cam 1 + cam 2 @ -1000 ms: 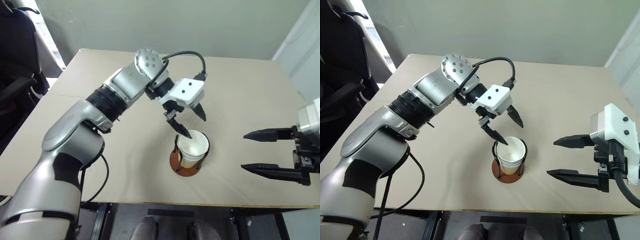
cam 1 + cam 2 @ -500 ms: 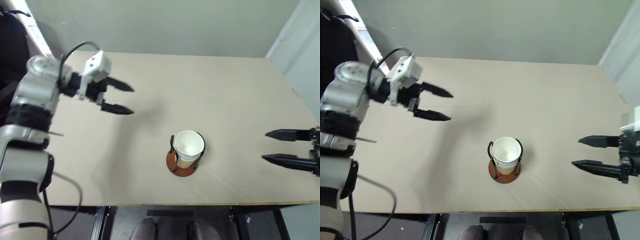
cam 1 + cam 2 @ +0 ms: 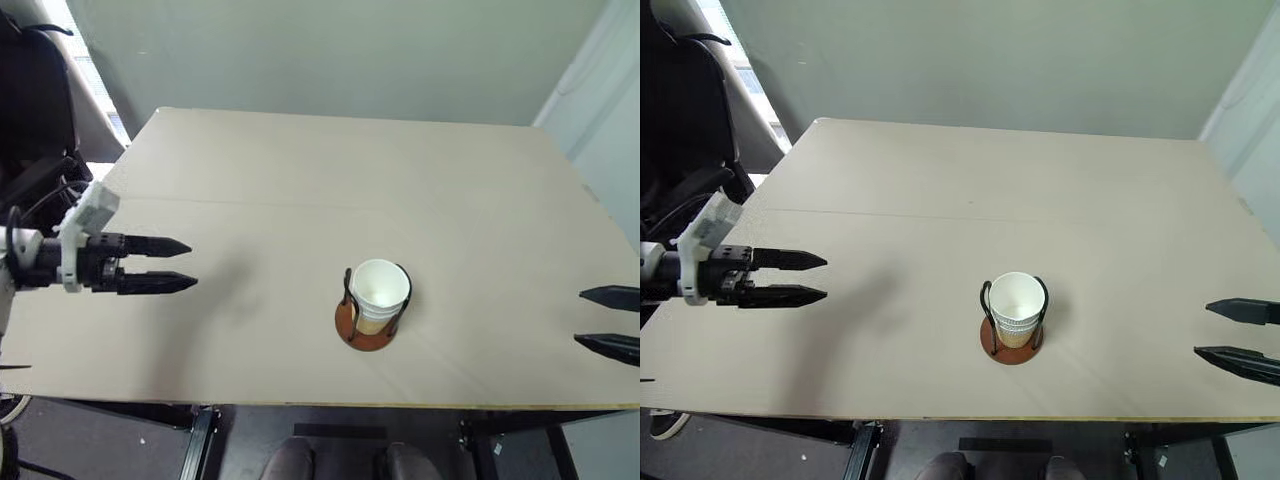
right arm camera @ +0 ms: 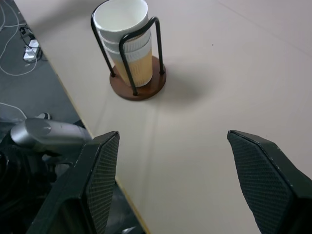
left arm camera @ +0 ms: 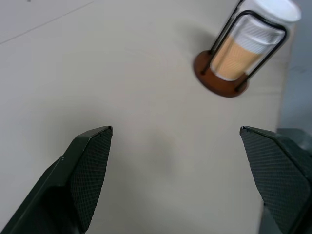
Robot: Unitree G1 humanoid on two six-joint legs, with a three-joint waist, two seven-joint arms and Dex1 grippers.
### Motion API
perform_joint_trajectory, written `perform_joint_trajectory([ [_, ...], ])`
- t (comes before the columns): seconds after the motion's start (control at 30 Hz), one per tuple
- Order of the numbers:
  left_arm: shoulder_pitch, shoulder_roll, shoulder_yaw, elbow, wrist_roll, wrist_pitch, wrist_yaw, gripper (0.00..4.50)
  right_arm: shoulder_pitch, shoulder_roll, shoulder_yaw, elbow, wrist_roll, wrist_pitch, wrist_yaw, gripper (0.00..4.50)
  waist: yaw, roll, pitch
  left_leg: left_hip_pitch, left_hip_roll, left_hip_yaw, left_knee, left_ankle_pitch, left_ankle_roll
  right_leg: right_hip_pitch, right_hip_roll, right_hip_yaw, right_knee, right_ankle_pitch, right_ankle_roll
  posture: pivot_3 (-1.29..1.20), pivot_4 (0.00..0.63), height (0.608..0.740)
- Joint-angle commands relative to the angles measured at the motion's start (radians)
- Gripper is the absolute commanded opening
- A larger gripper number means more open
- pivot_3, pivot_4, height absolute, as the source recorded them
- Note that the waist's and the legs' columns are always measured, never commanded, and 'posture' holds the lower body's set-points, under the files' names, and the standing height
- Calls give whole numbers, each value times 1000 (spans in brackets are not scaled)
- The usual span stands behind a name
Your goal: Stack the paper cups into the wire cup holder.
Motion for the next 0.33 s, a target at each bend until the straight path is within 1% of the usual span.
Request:
perform_joint_trajectory([
  [0.03, 25, 5, 66, -69, -23, 21, 36, 4475, -34, -43, 21, 29, -11, -15, -1, 3574, -2, 0, 0, 2, 0, 0, -1, 0, 0, 1, 1, 0, 0, 0, -1, 0, 150, 740],
  [0.1, 38, -8, 72, -73, -18, 18, 58, 4475, -58, -57, 51, 51, -23, -26, -10, 3574, -3, 0, 0, 5, 1, 0, -1, 0, 0, 4, 3, 1, 0, -1, -2, 0, 150, 740],
  [0.2, 57, -37, 96, -65, -19, 10, 97, 4475, -104, -66, 101, 81, -32, -42, -20, 3574, -6, 0, 0, 6, 1, 0, -2, 0, -1, 4, 3, 1, 1, -2, -3, 0, 150, 740],
  [0.33, 108, -67, 129, -107, -33, 21, 129, 4475, -130, -64, 146, 85, -33, -45, -18, 3574, -8, 0, 0, 5, 3, -1, -4, -2, -3, 3, 5, 1, 1, -1, -2, 0, 150, 740],
])
